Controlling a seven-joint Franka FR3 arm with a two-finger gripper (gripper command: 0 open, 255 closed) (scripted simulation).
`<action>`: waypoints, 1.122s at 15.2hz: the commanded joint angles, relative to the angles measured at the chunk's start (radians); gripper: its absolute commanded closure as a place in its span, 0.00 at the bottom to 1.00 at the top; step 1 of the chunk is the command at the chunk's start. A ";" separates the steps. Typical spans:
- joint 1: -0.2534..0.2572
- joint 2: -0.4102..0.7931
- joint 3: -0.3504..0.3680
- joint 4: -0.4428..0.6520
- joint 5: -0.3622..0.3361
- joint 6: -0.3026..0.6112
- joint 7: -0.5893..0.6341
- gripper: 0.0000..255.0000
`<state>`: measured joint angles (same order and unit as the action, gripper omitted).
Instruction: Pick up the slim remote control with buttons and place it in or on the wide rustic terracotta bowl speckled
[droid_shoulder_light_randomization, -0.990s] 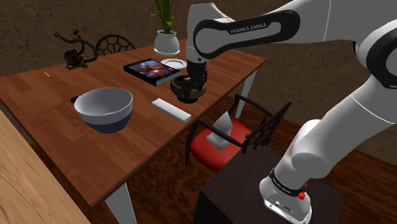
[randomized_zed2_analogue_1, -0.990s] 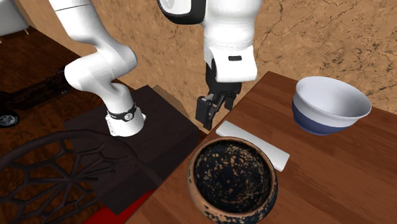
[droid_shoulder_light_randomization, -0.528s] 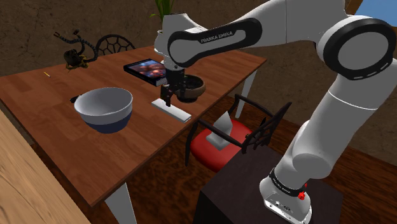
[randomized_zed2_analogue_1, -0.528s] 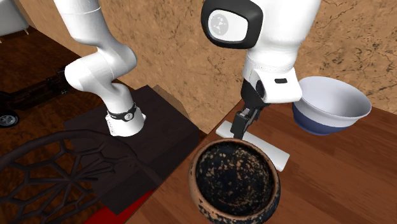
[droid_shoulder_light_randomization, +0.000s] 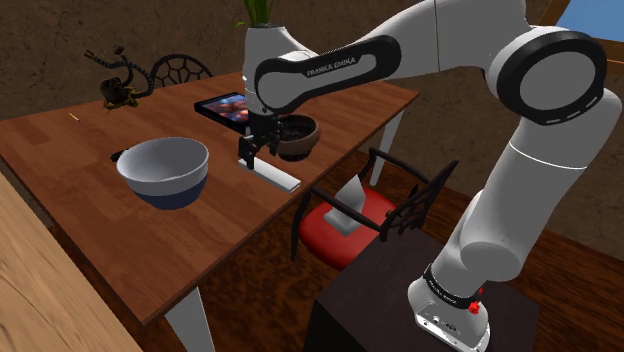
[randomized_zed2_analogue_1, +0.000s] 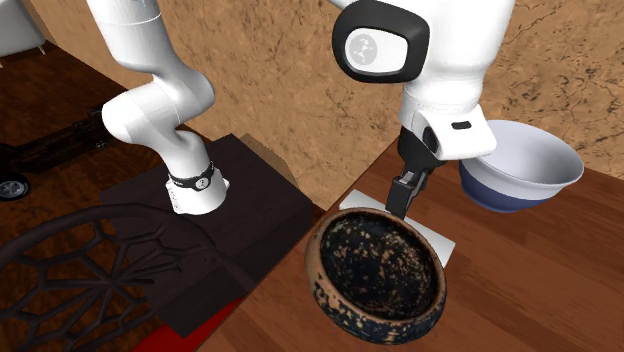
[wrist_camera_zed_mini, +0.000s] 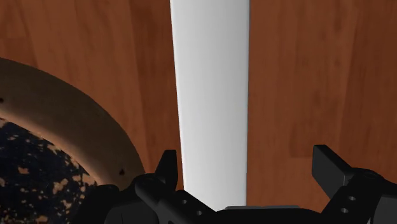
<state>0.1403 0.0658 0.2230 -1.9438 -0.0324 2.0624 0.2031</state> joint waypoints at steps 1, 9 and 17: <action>-0.015 0.061 -0.016 -0.028 -0.005 0.016 -0.007 0.00; -0.025 0.046 -0.016 -0.038 0.000 0.011 -0.021 1.00; -0.029 0.016 -0.019 -0.088 0.007 0.033 -0.029 1.00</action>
<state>0.1162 0.0588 0.2116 -2.0086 0.0433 2.1071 0.1706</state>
